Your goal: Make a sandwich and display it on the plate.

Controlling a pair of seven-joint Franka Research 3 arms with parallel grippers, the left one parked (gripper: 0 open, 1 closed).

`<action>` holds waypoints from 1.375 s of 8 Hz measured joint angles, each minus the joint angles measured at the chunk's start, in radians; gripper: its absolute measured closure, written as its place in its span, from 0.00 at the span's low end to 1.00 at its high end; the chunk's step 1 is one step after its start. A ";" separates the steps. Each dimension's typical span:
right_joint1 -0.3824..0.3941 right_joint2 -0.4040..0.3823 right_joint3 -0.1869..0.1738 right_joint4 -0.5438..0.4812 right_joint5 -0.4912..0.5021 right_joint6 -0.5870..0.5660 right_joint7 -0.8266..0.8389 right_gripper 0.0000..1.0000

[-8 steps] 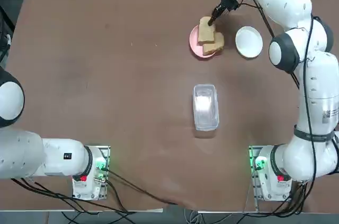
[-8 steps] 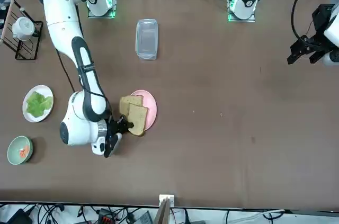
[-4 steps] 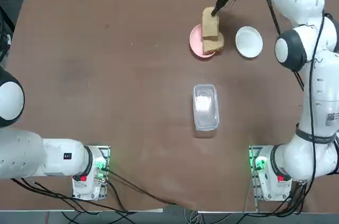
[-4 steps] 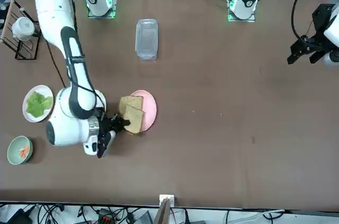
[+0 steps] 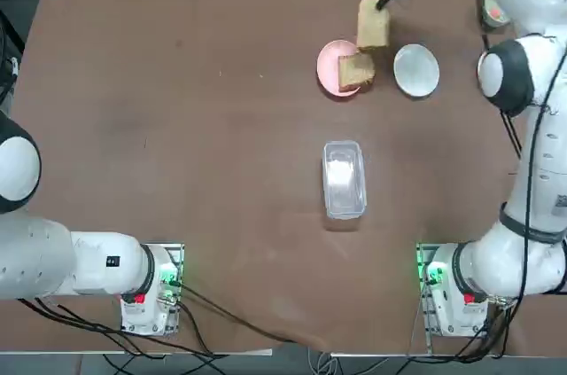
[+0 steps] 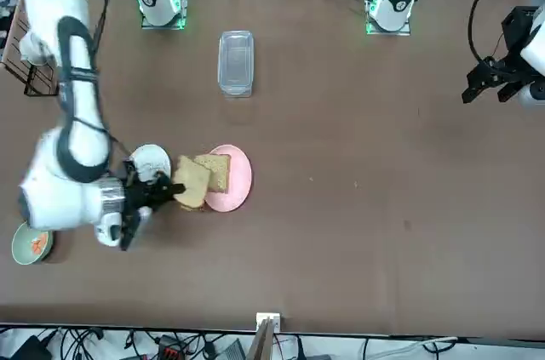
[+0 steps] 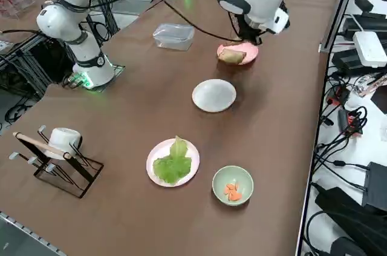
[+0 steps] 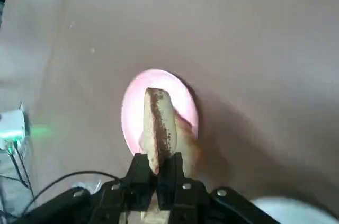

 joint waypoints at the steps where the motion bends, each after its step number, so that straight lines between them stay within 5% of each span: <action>1: -0.068 -0.003 0.000 0.000 0.001 -0.032 0.027 0.92; 3: -0.128 -0.021 -0.001 0.000 -0.047 -0.049 0.073 0.92; 7: -0.130 -0.103 -0.023 -0.017 -0.137 -0.043 0.288 0.92; 9: -0.119 -0.196 -0.028 -0.173 -0.150 0.118 0.371 0.92; 11: -0.088 -0.329 -0.028 -0.439 -0.163 0.354 0.406 0.92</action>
